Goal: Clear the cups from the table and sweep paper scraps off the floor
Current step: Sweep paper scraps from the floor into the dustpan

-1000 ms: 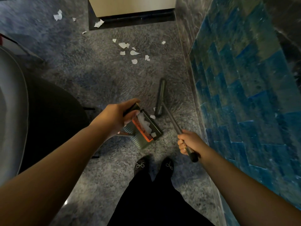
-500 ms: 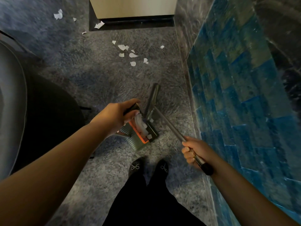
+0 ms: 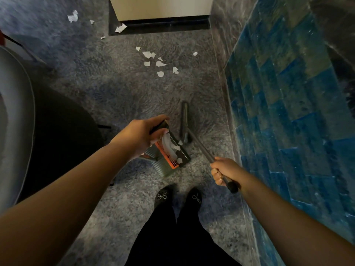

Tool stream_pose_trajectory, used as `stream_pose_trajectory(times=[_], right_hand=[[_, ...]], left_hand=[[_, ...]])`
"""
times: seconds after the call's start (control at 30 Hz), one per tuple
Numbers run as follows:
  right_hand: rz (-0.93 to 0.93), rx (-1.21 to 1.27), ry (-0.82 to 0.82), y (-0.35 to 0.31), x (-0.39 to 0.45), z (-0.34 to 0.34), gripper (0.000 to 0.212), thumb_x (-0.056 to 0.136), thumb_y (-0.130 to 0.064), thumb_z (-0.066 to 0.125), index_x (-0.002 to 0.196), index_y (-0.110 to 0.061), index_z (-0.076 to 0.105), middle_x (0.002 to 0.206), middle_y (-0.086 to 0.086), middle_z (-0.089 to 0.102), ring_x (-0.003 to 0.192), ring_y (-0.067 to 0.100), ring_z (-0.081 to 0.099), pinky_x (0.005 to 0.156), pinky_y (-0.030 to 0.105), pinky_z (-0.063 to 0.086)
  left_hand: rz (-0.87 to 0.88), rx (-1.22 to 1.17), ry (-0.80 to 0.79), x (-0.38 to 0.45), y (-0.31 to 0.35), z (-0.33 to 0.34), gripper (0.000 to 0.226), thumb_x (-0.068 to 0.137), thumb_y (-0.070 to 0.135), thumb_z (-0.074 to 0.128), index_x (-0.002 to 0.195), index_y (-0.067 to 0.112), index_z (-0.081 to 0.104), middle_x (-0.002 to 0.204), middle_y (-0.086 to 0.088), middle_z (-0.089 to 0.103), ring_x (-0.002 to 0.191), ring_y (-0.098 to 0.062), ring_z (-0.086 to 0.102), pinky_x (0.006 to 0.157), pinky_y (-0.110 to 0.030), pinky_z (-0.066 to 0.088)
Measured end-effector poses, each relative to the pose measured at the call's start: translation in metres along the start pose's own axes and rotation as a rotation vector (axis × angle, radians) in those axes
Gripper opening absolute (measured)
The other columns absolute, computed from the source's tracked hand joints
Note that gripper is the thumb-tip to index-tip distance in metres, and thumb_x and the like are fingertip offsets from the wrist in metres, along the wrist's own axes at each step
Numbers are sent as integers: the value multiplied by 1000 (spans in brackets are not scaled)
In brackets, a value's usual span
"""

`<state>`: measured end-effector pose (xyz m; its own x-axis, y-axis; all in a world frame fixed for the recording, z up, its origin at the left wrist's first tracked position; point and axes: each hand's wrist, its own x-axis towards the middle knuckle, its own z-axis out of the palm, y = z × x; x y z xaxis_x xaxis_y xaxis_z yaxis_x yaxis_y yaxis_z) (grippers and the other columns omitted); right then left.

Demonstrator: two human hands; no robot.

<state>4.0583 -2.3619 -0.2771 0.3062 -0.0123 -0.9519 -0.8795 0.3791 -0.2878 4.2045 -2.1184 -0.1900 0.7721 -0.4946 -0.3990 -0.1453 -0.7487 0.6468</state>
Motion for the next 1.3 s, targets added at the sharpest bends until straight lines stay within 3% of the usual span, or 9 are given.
stream_pose_trajectory(times=[0.13,0.27,0.53,0.6,0.67,0.73,0.8,1.07,1.3], right_hand=[[10,54,-92,15,-21,-2,21,100,-1,35,106,-17,47,42,-2,36,27,6,32,31,12,26],[-67,-61,-83,28,-33,1,37,99,2,35,130,-17,42,46,-1,36,30,7,31,33,14,27],[-105,-118,27,29,-19,8,38,98,0,36,129,-18,46,48,0,36,33,9,32,37,16,27],[-52,-56,9,27,-12,13,34,98,1,34,130,-9,42,44,-2,36,30,8,31,36,14,26],[-19,11,-16,30,-12,18,37,98,1,32,106,-23,5,42,-2,36,29,7,31,36,12,25],[-4,12,-39,38,-15,19,34,98,1,32,130,-5,22,42,-3,35,29,7,30,36,12,25],[-3,-8,-71,46,-20,17,28,99,0,33,121,-10,45,43,-2,35,30,7,31,35,13,27],[-81,63,-33,47,-49,2,35,100,0,35,134,-10,40,40,-2,35,27,8,31,34,13,27],[-151,89,33,9,-61,-19,45,100,-2,39,141,-20,37,40,-1,38,27,8,33,32,15,29]], left_hand=[[8,25,14,0,-3,0,45,96,40,55,140,42,46,100,4,64,57,6,53,56,-13,41],[18,2,17,0,-4,1,44,96,40,57,139,44,47,103,3,66,69,-1,58,65,-25,48],[42,17,10,-2,-4,2,46,96,41,55,141,41,45,108,5,62,77,-1,58,71,-23,46],[55,18,14,-2,-4,2,46,96,41,55,142,39,45,108,6,62,77,-1,57,73,-23,45],[59,29,15,-3,-3,4,46,96,41,55,142,39,46,106,6,61,76,-1,56,72,-22,44],[58,38,23,-2,-1,5,46,96,41,55,141,39,46,103,6,60,74,3,55,70,-22,44],[57,38,23,-2,0,5,45,96,40,55,141,40,46,102,5,61,74,5,55,69,-24,45],[-8,1,25,-15,-16,-15,43,96,38,56,138,43,48,91,7,63,68,1,58,61,-18,44],[-115,-88,270,-30,-12,-25,40,95,32,61,134,36,56,80,8,62,56,7,56,58,-13,46]])
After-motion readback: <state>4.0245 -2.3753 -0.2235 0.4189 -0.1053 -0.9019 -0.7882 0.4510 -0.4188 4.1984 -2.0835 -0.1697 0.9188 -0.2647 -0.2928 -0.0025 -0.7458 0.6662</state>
